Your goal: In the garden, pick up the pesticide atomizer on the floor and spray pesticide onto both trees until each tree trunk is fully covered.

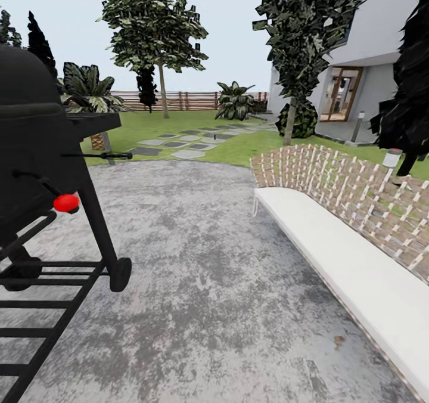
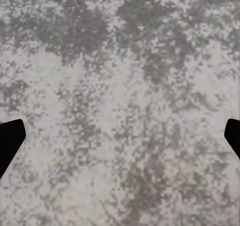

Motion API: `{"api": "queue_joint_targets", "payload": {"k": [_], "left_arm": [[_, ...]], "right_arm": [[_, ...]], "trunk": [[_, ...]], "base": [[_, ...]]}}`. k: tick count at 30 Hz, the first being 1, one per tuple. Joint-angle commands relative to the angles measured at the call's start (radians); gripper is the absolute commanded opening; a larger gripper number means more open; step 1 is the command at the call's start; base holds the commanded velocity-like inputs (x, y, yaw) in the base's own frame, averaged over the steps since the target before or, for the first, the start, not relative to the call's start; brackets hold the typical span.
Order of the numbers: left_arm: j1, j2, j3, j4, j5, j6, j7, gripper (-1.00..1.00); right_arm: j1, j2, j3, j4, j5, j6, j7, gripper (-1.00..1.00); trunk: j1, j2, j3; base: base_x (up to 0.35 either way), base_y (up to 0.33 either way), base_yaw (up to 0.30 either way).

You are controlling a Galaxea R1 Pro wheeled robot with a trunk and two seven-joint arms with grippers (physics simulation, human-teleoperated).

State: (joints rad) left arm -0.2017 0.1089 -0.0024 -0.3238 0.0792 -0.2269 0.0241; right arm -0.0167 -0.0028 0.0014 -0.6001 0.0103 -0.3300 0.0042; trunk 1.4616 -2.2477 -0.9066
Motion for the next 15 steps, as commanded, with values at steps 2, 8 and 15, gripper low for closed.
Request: {"api": "queue_joint_targets", "payload": {"k": [2,8,15], "left_arm": [[-0.001,0.0,-0.002,0.001,0.008,-0.003,0.0,1.0],[-0.001,0.0,-0.002,0.002,0.008,-0.003,0.0,1.0],[-0.001,0.0,-0.002,0.002,0.008,-0.003,0.0,1.0]], "right_arm": [[0.0,0.0,0.0,0.0,0.001,-0.003,0.0,1.0],[0.0,0.0,0.0,0.001,0.002,-0.002,0.002,1.0],[0.0,0.0,0.0,0.003,0.003,-0.001,0.002,1.0]], "trunk": [[0.0,0.0,0.0],[0.0,0.0,0.0],[0.0,0.0,0.0]], "base": [[0.34,0.0,0.147],[0.34,0.0,0.035],[0.34,0.0,0.002]]}}
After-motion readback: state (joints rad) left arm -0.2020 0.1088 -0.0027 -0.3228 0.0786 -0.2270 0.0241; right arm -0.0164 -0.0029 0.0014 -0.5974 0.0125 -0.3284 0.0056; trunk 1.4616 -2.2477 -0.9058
